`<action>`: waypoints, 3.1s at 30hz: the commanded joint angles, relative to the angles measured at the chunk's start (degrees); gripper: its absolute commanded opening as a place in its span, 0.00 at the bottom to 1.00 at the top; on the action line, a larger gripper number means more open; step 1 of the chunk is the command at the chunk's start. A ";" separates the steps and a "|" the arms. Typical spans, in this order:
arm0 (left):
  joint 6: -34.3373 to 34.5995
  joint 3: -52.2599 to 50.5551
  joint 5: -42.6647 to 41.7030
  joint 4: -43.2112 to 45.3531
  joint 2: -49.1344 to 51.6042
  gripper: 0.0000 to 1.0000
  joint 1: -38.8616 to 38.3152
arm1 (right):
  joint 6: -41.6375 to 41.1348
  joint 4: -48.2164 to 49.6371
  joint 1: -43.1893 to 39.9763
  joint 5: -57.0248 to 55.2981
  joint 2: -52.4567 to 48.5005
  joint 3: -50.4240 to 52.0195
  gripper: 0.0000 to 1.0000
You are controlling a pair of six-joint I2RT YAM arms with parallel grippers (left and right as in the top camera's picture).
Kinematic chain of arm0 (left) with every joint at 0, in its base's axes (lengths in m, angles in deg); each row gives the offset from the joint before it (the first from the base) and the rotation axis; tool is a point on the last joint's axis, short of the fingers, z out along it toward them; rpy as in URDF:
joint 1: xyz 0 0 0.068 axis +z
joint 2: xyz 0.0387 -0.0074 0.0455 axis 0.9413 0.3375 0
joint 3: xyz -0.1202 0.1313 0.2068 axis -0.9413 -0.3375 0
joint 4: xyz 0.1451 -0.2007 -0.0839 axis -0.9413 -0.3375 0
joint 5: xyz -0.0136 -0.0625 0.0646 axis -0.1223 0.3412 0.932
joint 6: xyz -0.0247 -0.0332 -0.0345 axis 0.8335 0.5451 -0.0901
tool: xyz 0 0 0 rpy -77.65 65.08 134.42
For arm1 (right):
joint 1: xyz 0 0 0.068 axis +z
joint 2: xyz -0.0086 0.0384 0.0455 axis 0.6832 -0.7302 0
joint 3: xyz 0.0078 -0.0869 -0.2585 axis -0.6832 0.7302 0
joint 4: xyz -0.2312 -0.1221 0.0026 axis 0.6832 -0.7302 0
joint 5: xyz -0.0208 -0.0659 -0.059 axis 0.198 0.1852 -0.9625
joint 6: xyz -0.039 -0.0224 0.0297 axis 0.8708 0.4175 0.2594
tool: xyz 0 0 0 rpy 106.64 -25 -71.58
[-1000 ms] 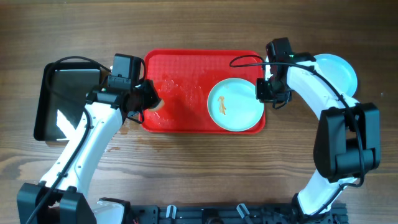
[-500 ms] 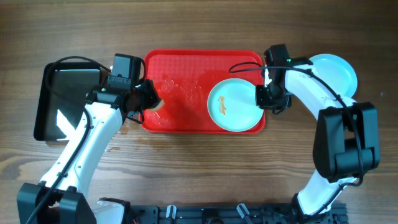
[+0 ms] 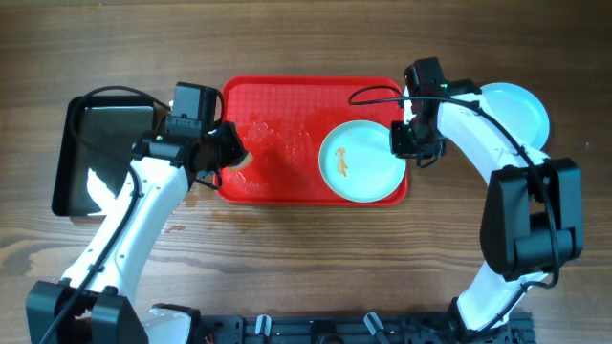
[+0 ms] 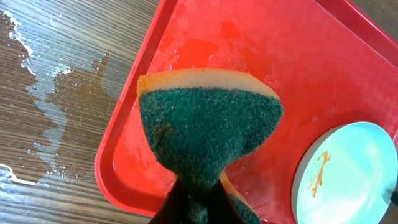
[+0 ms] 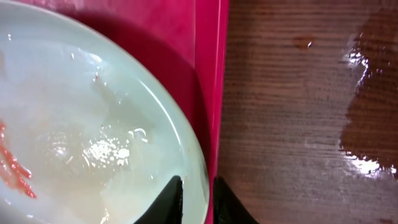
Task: Clean dirty plates on tray and stack at the side
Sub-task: 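Grip the last plate's rim and slide it left toward the sponge, then scrub the plate with the sponge while the right gripper holds its rim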
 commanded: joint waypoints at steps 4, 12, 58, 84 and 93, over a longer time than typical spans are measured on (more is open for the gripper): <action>0.35 -0.33 -0.68 0.17 0.48 0.04 0.15 | 0.94 1.07 0.28 1.38 -0.76 2.16 0.18; 0.35 -0.33 -0.70 0.17 0.48 0.04 0.15 | -0.48 1.55 0.31 6.75 -0.76 1.99 0.17; 0.35 -0.33 -0.72 0.46 0.48 0.04 0.15 | -5.73 13.75 6.88 10.21 -4.81 7.26 0.04; -9.14 -0.33 -3.04 14.38 15.67 0.04 -6.93 | -34.51 33.88 20.09 6.03 -10.93 7.17 0.04; -13.27 -0.31 -3.26 19.87 16.02 0.04 -6.93 | -30.36 27.15 20.09 5.68 -6.75 4.81 0.04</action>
